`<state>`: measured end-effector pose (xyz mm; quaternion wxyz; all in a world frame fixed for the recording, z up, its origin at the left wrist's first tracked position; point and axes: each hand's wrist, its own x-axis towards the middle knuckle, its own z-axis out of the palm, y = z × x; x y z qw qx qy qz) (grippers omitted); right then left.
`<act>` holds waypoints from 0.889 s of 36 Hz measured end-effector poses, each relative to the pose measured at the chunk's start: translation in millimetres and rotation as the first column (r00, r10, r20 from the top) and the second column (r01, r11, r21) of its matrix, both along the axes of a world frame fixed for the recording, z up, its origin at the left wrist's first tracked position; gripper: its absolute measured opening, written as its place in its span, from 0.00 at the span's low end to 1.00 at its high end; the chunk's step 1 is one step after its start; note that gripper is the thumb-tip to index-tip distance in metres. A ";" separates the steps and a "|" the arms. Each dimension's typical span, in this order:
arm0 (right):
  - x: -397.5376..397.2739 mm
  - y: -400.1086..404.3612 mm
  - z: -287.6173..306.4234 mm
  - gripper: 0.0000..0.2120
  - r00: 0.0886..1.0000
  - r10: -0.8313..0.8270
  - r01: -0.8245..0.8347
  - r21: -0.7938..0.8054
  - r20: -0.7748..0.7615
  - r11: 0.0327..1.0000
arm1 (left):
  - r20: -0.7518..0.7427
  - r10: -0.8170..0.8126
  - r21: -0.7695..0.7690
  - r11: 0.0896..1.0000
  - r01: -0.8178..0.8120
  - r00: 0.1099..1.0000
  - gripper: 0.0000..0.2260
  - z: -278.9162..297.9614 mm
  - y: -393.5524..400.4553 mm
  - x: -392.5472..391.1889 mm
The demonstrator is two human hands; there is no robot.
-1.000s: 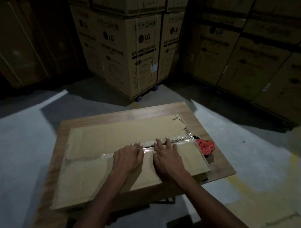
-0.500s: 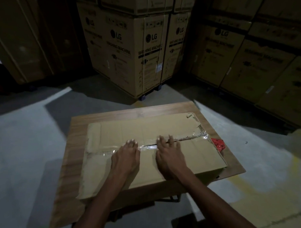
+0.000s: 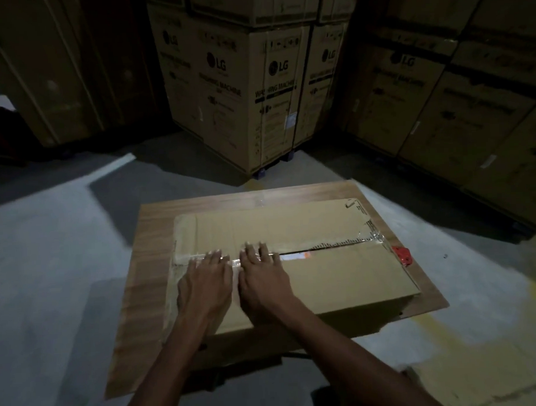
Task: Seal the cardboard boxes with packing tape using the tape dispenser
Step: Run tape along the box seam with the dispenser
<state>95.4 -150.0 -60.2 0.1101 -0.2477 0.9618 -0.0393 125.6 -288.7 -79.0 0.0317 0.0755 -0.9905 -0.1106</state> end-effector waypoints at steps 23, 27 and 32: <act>10.6 -23.5 -16.5 0.32 0.996 0.050 -0.058 -0.114 -0.074 0.992 | 0.013 0.520 0.202 0.835 -0.512 0.854 0.38 27.2 -30.5 10.8; 14.5 -26.7 -16.0 0.35 0.998 0.044 -0.049 -0.156 -0.039 0.987 | 0.004 0.555 0.239 0.808 -0.539 0.832 0.35 25.4 -36.5 8.2; 15.5 -26.9 -12.7 0.37 0.999 0.044 -0.042 -0.157 0.008 0.987 | -0.003 0.557 0.280 0.798 -0.534 0.830 0.24 24.1 -51.0 4.9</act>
